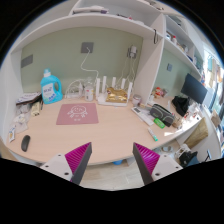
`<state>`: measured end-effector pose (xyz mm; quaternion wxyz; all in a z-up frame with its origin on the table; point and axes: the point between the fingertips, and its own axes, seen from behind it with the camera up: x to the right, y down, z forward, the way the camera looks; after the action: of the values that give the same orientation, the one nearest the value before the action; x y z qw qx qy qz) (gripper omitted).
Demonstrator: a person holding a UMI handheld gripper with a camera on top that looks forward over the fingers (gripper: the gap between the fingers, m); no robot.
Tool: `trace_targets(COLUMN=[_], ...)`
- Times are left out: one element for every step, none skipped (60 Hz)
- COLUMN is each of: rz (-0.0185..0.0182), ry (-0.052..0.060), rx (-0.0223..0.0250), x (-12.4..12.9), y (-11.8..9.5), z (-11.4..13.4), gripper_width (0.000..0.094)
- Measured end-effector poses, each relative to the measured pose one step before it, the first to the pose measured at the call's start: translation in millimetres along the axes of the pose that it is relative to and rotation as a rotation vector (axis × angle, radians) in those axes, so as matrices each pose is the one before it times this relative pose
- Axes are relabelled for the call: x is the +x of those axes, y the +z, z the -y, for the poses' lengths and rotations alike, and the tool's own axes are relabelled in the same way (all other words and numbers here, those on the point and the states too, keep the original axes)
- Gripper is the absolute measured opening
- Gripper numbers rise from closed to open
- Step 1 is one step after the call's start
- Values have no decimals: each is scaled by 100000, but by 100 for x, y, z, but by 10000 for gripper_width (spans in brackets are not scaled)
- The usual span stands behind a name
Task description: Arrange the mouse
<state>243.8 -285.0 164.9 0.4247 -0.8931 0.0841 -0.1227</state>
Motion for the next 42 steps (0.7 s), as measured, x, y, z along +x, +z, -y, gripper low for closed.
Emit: trace_targets(rz=[102,-170,-129,-71,-31,-23,10,48,32,-224,31,178,230,298,350,391,445,508,600,681,779,928,1043,1127,1303,1407,1362,1371,1430,1536,1583,1599,1553,1380,1195,1277,1401,1300,1131,950,753,576], ry=[-35,-41,-93,-104,-132,-144,-219,-229,-308,-355,-402,-503,-479,-427,-421,-429,-410,-388,-375,-288,-126,-34,-6,71,158,177,236,254,152,29,-20,-27,-5,29,-20,-150,-236,-351,-356,-331,-325,-271], rx=[-290,-180,-224,-198,-219,-189,-152,-153,-205,-334,-423,-601,-443,-329,-260,-262,-403,-480,-478,-514,-521,-559,-643,-583,-498,-421,-450,-585,-843,-900,-725,-331,10,199,292,274,309,373,485,648,698,754], x=[248,11,18,17,-30,-36,-101,-168,-212,-476,-291,-243,-377,-467,-542,-558,-613,-698,-742,-800,-895,-991,-1158,-1176,-1254,-1365,-1340,-1400,-1446,-1434,-1512,-1540,-1527,-1488,-1437,-1467,-1503,-1460,-1367,-1254,-1121,-1044], y=[-66,-14,-23,-33,-45,-39,-49,-93,-70,-17,-78,-159,-121,-134,-177,-171,-165,-161,-165,-175,-158,-196,-184,-157,-120,-86,-75,-77,-20,3,5,71,137,153,199,246,350,349,385,436,493,537], z=[-24,-114,-170,-206,-218,-250,-240,-262,-316,-287,-456,-352,-448,-451,-431,-479,-512,-532,-541,-555,-557,-549,-589,-581,-544,-554,-521,-524,-547,-514,-402,-275,-170,-91,-59,-45,35,65,163,180,261,318], gripper_width=[856,856,856,855,854,855,856,855,856,853,854,852,852,852,852,852,852,849,848,847,845,848,850,849,850,853,852,849,850,849,849,850,851,850,850,853,852,851,853,853,852,850])
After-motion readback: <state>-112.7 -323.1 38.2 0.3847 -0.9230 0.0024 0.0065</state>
